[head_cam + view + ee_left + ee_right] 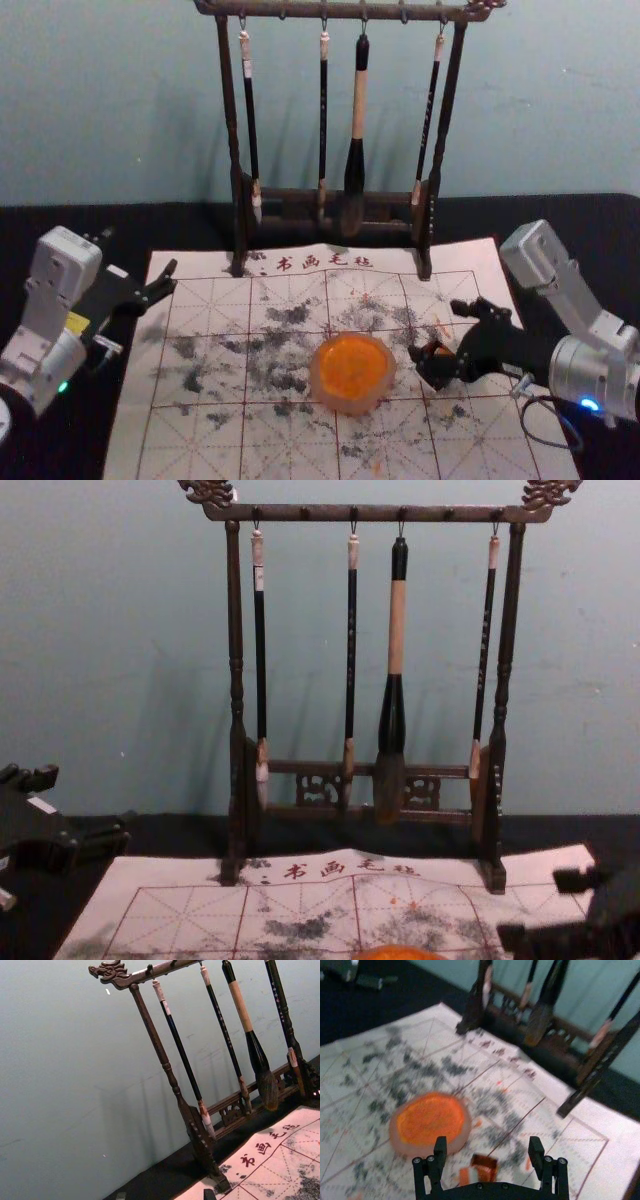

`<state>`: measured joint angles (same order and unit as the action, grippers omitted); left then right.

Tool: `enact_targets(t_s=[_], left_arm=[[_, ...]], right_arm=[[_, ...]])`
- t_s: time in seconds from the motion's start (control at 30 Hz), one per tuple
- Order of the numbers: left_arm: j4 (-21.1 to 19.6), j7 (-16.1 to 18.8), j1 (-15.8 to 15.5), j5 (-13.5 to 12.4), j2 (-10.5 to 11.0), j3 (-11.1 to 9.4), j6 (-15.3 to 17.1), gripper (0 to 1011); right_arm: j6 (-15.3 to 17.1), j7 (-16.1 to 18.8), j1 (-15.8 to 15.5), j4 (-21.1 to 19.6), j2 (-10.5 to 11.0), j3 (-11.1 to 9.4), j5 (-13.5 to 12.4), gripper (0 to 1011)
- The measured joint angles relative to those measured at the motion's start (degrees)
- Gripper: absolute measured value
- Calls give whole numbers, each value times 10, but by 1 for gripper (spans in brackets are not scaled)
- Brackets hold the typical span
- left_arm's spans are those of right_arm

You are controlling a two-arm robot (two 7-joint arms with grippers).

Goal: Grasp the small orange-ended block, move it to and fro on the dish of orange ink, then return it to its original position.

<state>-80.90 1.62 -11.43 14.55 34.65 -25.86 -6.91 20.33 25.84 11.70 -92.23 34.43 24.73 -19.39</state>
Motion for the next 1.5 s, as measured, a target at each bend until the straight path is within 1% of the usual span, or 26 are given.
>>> enact_targets(t_s=[0.03,0.1,0.2,0.23,0.27,0.3,0.33,0.37,0.4,0.43,0.5,0.6,0.63,0.7,0.8,0.9,1.5], left_arm=[[0,0,0,0,0,0,0,1002],[0,0,0,0,0,0,0,1001],[0,0,0,0,0,0,0,1001],[0,0,0,0,0,0,0,1001],[0,0,0,0,0,0,0,1002],[0,0,0,0,0,0,0,1001],[0,0,0,0,0,0,0,1001],[0,0,0,0,0,0,0,1001],[0,0,0,0,0,0,0,1001],[0,0,0,0,0,0,0,1001],[0,0,0,0,0,0,0,1001],[0,0,0,0,0,0,0,1001],[0,0,0,0,0,0,0,1001],[0,0,0,0,0,0,0,1001],[0,0,0,0,0,0,0,1001],[0,0,0,0,0,0,0,1001],[0,0,0,0,0,0,0,1001]], right_arm=[[-2,-3,-1,-1,-2,-3,-1,1002],[-15,-23,-9,-8,-12,-22,-7,1002],[-27,-44,-19,-15,-20,-40,-10,1002],[-33,-54,-23,-18,-24,-47,-10,1002],[-45,-77,-32,-23,-31,-59,-8,1002],[-53,-91,-37,-26,-36,-66,-2,1002],[-71,-119,-48,-28,-44,-77,10,1002],[-81,-134,-53,-28,-48,-80,19,1002],[-98,-157,-62,-27,-54,-86,35,1002],[-98,-157,-62,-27,-54,-86,35,1002],[-118,-189,-75,-20,-63,-93,56,1002],[-135,-214,-88,-8,-72,-98,74,1002],[-144,-228,-97,0,-77,-101,84,1002],[-155,-244,-108,12,-84,-105,95,1002],[-165,-256,-119,25,-93,-110,103,1002],[-171,-261,-123,40,-103,-117,103,1002],[-169,-257,-120,33,-98,-114,103,1002]])
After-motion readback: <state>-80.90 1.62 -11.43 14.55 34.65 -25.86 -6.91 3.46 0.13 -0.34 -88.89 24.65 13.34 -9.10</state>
